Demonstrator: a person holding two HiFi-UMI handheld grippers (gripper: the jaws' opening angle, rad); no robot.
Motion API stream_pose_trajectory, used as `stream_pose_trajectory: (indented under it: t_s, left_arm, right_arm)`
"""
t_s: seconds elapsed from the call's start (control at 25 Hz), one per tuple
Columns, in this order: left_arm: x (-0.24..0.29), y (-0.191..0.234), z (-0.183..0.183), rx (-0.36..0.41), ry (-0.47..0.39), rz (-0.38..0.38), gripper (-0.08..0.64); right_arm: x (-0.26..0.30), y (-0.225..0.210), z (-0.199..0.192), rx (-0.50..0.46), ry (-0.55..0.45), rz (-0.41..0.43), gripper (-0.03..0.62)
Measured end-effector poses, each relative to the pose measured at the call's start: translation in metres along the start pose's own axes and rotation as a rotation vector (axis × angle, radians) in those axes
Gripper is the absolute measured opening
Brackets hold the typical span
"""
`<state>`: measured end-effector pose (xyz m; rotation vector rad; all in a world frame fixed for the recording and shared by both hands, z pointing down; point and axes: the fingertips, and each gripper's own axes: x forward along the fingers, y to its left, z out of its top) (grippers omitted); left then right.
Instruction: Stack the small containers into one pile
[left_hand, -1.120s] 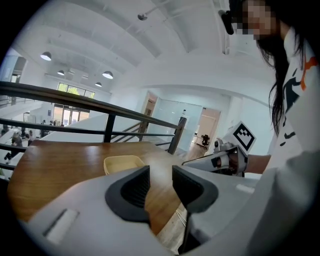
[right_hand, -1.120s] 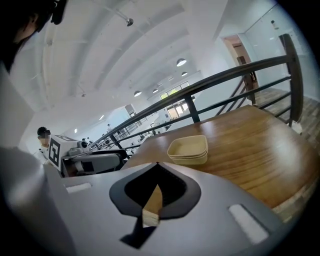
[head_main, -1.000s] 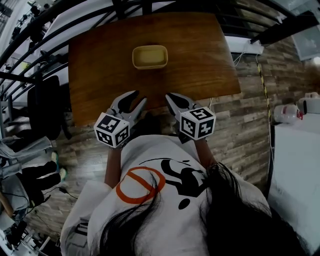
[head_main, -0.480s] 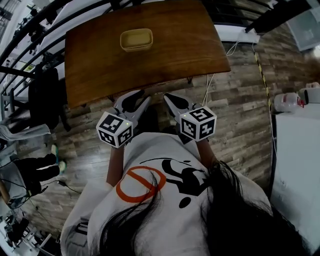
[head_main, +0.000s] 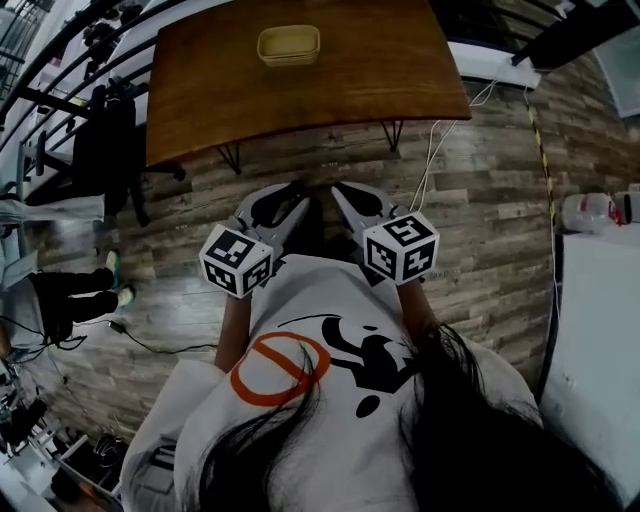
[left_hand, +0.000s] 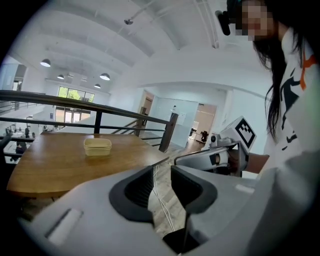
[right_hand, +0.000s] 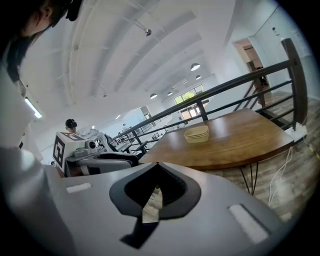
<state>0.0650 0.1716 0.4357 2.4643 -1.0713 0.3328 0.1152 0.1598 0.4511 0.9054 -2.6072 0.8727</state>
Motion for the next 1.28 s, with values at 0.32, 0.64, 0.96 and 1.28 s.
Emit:
stream_pose_trajectory:
  t_s: [0.32,0.64,0.96,1.28]
  left_arm:
    - [-0.020,-0.008,0.003,0.006,-0.027,0.010,0.113]
    - [-0.023,-0.014,0.015,0.025,-0.055,-0.010,0.113]
    - [-0.028,-0.007,0.016,0.028,-0.072,-0.009,0.113]
    - [-0.018,-0.015,0.022,0.039,-0.069,-0.006,0.113]
  right_arm:
    - [-0.001,0.026,-0.002,-0.065,-0.009,0.018,0.020]
    - [-0.006,0.040,0.013,-0.117,-0.044,0.017,0.020]
    - [0.002,0.050,0.017,-0.161,-0.048,0.019,0.020]
    - [0.000,0.036,0.013,-0.155,-0.024,0.021,0.020]
